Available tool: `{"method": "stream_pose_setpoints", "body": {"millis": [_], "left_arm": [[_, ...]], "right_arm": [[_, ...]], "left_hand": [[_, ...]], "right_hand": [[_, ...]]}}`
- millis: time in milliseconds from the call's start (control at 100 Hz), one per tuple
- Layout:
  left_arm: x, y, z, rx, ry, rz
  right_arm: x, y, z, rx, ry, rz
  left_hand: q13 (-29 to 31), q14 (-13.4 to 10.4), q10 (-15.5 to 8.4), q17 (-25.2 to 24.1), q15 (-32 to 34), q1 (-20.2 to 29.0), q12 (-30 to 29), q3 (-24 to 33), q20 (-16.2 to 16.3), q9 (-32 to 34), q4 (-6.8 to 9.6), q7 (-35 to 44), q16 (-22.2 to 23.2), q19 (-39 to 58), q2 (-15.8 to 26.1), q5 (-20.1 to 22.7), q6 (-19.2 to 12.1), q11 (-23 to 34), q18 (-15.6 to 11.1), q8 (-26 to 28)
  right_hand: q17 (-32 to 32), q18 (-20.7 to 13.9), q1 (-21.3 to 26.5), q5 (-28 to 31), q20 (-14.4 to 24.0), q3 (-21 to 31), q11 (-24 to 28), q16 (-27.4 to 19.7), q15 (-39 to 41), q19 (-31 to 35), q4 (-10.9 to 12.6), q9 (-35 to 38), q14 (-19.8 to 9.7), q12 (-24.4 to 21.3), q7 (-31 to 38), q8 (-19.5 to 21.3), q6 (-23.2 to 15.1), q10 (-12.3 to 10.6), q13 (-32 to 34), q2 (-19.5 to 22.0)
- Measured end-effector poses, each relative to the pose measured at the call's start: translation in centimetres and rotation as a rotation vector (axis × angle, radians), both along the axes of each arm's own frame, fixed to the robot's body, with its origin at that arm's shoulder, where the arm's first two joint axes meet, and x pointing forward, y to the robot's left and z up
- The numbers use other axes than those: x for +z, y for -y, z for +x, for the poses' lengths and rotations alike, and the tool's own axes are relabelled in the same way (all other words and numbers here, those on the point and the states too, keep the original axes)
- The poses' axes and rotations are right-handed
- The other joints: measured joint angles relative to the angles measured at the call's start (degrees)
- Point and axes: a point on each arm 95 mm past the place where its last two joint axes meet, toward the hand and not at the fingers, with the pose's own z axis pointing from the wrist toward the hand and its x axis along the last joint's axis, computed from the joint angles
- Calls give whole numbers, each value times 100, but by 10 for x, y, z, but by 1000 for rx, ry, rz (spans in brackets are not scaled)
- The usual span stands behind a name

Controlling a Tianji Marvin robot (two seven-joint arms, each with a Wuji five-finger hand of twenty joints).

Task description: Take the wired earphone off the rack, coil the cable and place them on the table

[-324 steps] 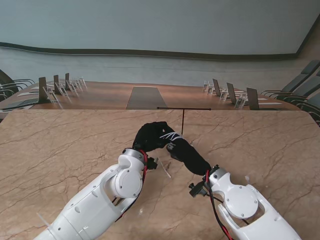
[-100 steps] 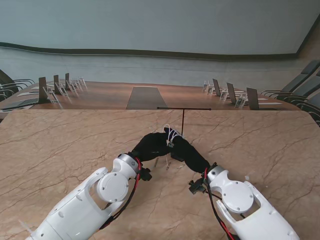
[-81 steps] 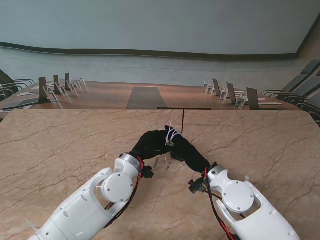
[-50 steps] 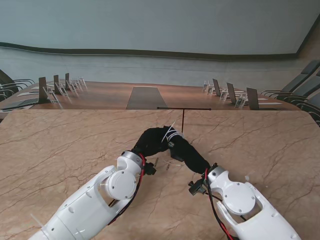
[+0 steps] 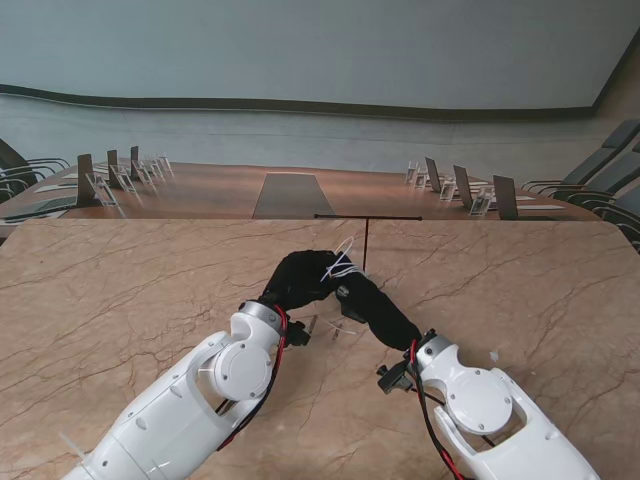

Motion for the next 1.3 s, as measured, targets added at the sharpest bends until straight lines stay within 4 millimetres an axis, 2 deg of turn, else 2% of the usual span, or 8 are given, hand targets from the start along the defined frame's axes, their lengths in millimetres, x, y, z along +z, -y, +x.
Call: {"method": "stream_pose_setpoints", "body": {"millis": [310,850,940,1030,1040,1080,1260,1300], "left_arm": [[3,-2,0,2,8,3],[-1,3,2,-40,-13,58],[-1,1,3,-37,-1,67],[-2,0,5,-38,13,73],[-2,-1,5,-38,15,74],[-3,-1,6,-38,20,77],[-5,-6,9,-26,28,79],[-5,-7,9,-24,30,79]], "right_arm": [[-2,2,-1,-10,3,1],[4,-1,9,-1,24,33],[7,-1,8,3,23,35],[9,-1,4,6,19,35],[9,-1,4,6,18,35],[9,-1,2,6,16,34],[6,-4,-6,10,1,27],[5,-5,-7,10,-2,25]], "left_hand": [[23,-6,0,52,49,-1,0,270,-74,0,-47,0,-48,13,-182,-44,30,59,0,303],[71,-8,0,81,49,-2,0,498,-140,-1,-47,65,-69,22,-180,-202,95,126,0,510],[71,-8,-48,68,49,-54,0,498,-140,-1,-47,101,-69,22,-180,-202,-21,126,0,515],[58,-8,-92,44,49,-68,0,492,-140,-1,-48,104,-69,22,-241,-161,-113,126,0,516],[58,-8,-93,44,49,-68,0,492,-140,-1,-109,104,-70,22,-241,-160,-122,126,0,516],[58,-9,-95,43,49,-69,0,492,-140,-1,-112,101,-70,22,-241,-152,-126,126,0,516],[57,-9,-96,33,49,-69,0,486,-140,-1,-115,91,-70,22,-243,-154,-111,127,0,512],[57,-9,-96,31,49,-69,0,486,-140,-1,-166,79,-70,22,-243,-154,-107,127,0,508]], "right_hand": [[2,-77,0,71,0,0,137,0,9,2,0,68,-85,4,95,25,42,-62,13,0],[-45,216,-1,85,3,0,292,0,-95,2,0,149,224,79,198,39,74,272,-16,0],[-97,308,-1,85,3,0,284,-76,-178,-11,0,149,308,75,198,37,109,357,-21,0],[-112,368,-1,86,-12,0,231,-90,-324,-126,0,146,334,70,198,36,172,362,-36,0],[-114,368,-1,86,-15,0,227,-90,-325,-138,0,145,335,70,198,36,183,362,-72,0],[-116,370,-1,86,-52,0,225,-91,-368,-175,0,143,335,69,197,35,225,358,-90,0],[-117,234,0,86,-72,0,290,-158,-399,-202,0,185,282,69,198,32,305,171,-202,0],[-118,195,-1,86,-73,0,293,-159,-399,-219,0,189,233,69,197,32,305,162,-203,0]]}}
